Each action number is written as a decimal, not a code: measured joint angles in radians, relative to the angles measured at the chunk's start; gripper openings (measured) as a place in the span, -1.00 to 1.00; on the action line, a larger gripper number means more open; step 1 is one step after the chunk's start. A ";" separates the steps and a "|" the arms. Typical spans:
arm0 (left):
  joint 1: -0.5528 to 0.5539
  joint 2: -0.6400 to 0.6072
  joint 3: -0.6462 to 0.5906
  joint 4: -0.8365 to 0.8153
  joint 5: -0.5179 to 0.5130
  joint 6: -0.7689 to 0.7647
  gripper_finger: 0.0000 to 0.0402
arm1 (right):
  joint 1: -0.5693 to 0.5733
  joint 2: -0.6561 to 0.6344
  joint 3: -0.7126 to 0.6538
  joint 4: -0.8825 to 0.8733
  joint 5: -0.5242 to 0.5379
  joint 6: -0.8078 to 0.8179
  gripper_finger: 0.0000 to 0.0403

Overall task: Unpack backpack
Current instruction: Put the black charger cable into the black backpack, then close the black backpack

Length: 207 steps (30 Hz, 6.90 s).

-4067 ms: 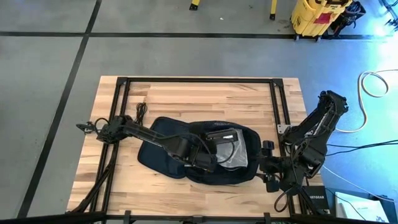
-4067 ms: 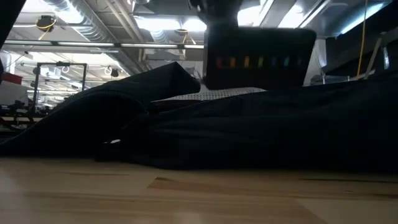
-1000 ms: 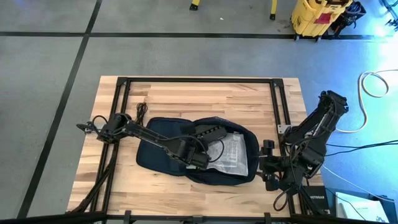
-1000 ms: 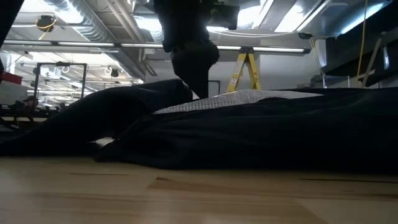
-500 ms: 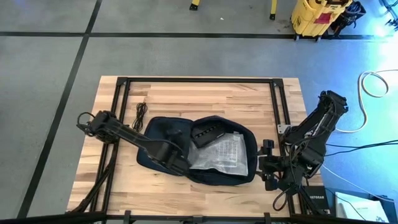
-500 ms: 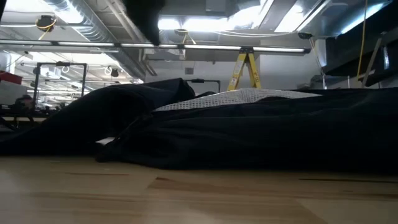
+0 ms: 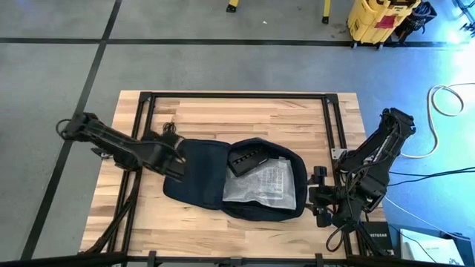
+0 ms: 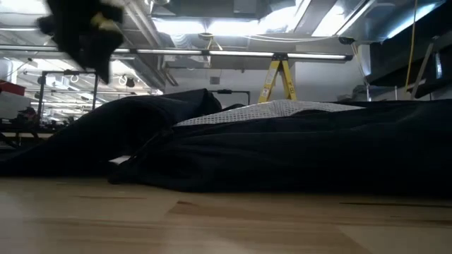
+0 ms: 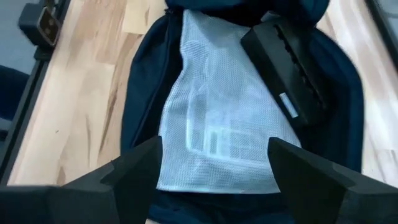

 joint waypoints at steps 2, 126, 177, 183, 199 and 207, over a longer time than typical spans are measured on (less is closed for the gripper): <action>0.031 -0.065 -0.091 0.033 0.055 -0.110 0.64 | -0.011 0.000 0.000 -0.001 -0.002 -0.001 0.37; 0.195 0.741 0.858 0.861 0.589 1.386 -0.89 | -0.039 0.005 0.000 0.049 -0.203 0.087 0.37; 0.075 0.953 1.130 0.642 0.139 1.503 0.12 | -0.039 0.005 0.000 0.050 -0.204 0.096 0.37; 0.020 0.882 1.184 0.562 0.100 1.387 0.16 | -0.039 0.005 0.000 0.051 -0.205 0.107 0.37; -0.220 0.855 1.003 -0.005 -0.090 0.712 0.12 | -0.040 0.009 0.000 0.054 -0.177 0.088 0.37; -0.310 0.700 0.714 -0.091 0.024 0.325 0.12 | -0.040 0.025 0.000 0.060 -0.169 0.083 0.37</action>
